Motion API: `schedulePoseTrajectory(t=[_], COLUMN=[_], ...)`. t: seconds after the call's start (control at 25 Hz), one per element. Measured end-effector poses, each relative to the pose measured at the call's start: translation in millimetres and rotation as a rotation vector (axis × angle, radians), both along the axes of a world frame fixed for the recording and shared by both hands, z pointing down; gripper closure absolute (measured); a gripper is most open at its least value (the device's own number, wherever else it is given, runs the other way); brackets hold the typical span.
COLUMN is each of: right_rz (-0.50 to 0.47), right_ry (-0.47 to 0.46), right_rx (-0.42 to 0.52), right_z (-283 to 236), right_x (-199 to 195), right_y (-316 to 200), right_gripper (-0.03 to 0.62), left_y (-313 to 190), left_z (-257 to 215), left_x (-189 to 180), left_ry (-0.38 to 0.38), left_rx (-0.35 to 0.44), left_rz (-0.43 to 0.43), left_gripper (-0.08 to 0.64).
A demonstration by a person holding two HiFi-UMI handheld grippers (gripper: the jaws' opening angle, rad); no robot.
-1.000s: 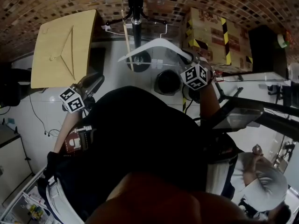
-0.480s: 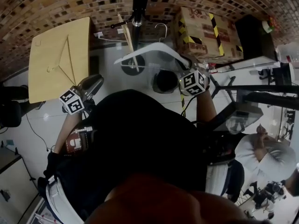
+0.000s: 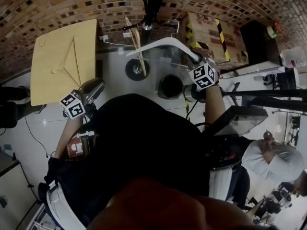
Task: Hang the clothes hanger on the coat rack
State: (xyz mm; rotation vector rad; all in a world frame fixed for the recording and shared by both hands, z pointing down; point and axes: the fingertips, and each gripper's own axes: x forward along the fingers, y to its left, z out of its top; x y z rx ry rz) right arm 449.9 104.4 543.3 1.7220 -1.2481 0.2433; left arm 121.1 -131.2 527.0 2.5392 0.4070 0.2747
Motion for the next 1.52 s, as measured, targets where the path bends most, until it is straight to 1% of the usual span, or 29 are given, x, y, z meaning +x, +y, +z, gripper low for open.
schedulePoseTrajectory(t=[0.08,0.24,0.44,0.52,0.64,0.76,0.84,1.0,1.24,1.36,1.52], right_rz=[-0.002,-0.005,-0.029,-0.032,-0.037,-0.030,-0.007,0.090,0.233,0.280,0.261], right_ry=[-0.010,-0.018,0.030,0.044,0.046,0.066,0.098,0.156,0.254,0.295,0.337], right_rx=[-0.008,0.004,-0.069,-0.080,-0.057,-0.056,-0.070,-0.082,-0.154,-0.188,-0.235], right_z=[9.1,19.3,37.9,42.3,33.1,14.5,-0.5,-35.6,-63.9,-65.3,-50.6], right_x=[2.3,0.4,-15.4,-21.1,-31.9,-37.4,-37.4,-32.7,-27.0,-24.2,-21.9], right_y=[-0.6,-6.4,-18.0,-20.7,-17.2,3.1,24.9,71.8,128.1,131.7,97.8], right_gripper=[0.477,0.476,0.476,0.474,0.476,0.477,0.477,0.477,0.477,0.477,0.477], left_y=[-0.1,3.6,8.2,7.9,7.3,8.3,10.1,12.0,14.2,12.5,4.0], left_z=[-1.6,-3.2,-3.2,-1.7,-1.1,-1.4,-1.3,-2.8,-1.4,-1.4,-1.2], left_x=[-2.5,-5.7,-8.2,-9.4,-11.2,-12.0,-11.5,-7.3,1.0,0.2,-8.1], left_ry=[-0.008,-0.015,-0.015,-0.009,-0.011,-0.008,-0.003,0.012,0.034,0.040,0.051], left_rx=[0.001,0.009,0.010,0.013,0.007,0.005,0.003,-0.010,-0.023,-0.028,-0.026], left_rz=[-0.013,-0.033,-0.047,-0.049,-0.057,-0.055,-0.045,-0.013,0.061,0.094,0.119], left_gripper=[0.483,0.483,0.483,0.483,0.483,0.483,0.483,0.483,0.483,0.483,0.483])
